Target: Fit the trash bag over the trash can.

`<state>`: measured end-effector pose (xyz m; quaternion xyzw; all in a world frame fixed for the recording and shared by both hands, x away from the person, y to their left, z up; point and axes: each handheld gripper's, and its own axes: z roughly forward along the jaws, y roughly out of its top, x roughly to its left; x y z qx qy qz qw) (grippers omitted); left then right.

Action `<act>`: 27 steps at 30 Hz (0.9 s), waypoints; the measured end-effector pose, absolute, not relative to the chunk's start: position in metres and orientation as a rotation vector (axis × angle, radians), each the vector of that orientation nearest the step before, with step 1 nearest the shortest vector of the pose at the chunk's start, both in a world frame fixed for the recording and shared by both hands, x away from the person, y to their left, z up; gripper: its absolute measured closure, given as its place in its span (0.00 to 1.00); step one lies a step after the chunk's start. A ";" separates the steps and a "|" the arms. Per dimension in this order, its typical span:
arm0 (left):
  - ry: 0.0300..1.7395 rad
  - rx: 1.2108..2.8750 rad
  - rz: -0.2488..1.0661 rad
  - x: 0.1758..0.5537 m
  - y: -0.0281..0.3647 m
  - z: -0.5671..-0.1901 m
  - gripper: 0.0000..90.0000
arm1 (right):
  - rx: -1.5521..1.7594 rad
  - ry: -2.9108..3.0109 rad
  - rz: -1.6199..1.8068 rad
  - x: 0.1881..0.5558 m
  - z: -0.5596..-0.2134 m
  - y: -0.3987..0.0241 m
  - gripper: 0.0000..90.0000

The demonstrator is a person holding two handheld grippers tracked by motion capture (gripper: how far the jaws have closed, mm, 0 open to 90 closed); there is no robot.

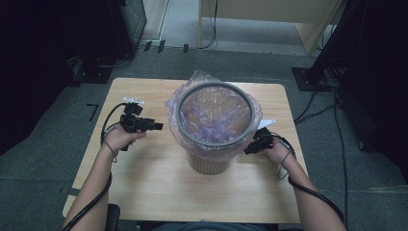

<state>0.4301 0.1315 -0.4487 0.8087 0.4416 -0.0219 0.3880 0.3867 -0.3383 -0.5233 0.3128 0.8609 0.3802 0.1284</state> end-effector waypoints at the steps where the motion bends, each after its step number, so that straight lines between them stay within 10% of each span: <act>1: 1.125 2.064 -0.048 0.430 0.131 -0.451 0.44 | 0.910 2.503 1.106 0.387 -0.523 -0.338 0.15; 27: 1.159 2.083 -0.046 0.422 0.143 -0.488 0.42 | 0.910 2.504 1.105 0.387 -0.523 -0.338 0.15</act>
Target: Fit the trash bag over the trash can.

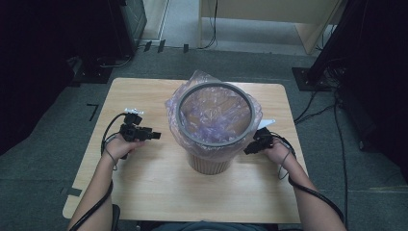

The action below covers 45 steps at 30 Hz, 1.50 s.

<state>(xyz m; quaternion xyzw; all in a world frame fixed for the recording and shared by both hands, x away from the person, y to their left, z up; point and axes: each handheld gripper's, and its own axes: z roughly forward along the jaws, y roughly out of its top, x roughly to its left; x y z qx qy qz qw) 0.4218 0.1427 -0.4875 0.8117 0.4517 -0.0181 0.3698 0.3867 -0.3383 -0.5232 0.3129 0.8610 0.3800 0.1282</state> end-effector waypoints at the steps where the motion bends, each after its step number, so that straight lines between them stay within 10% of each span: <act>1: 1.165 2.081 -0.047 0.421 0.143 -0.489 0.42 | 0.910 2.503 1.106 0.387 -0.523 -0.338 0.15; 45: 1.113 1.983 0.136 0.414 0.161 -0.511 0.39 | 0.911 2.503 1.106 0.387 -0.523 -0.338 0.15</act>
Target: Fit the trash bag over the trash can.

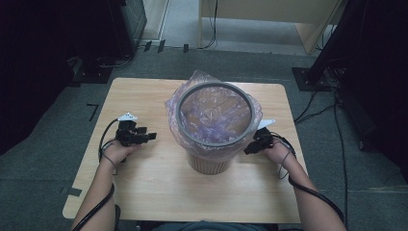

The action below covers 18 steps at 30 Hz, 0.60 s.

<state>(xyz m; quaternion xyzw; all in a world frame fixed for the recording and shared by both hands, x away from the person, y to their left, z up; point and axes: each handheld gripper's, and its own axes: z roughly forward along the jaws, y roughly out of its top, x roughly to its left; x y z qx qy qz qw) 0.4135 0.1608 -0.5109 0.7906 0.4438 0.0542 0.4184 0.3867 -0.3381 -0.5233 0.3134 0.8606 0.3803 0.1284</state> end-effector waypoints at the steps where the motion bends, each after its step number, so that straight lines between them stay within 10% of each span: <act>1: 1.113 1.983 0.136 0.414 0.161 -0.511 0.39 | 0.911 2.503 1.106 0.387 -0.523 -0.338 0.15; 18: 1.170 1.944 0.091 0.416 0.162 -0.510 0.37 | 0.928 2.520 1.070 0.388 -0.520 -0.341 0.17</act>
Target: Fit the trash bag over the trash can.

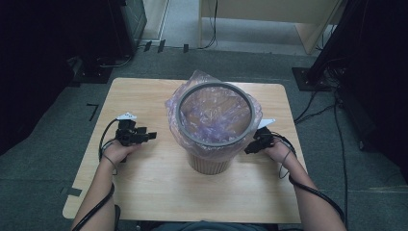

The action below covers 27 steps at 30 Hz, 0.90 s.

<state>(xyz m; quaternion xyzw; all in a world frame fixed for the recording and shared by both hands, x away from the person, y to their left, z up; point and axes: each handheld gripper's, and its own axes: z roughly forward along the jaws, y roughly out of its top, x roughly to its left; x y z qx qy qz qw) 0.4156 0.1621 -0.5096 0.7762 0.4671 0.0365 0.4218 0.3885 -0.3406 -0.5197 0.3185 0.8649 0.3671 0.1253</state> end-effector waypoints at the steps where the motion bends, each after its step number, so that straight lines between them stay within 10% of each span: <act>1: 1.169 1.946 0.090 0.416 0.162 -0.509 0.37 | 0.926 2.524 1.067 0.389 -0.517 -0.342 0.17; 27: 1.144 1.958 0.118 0.414 0.162 -0.511 0.37 | 1.033 2.348 1.204 0.388 -0.495 -0.377 0.17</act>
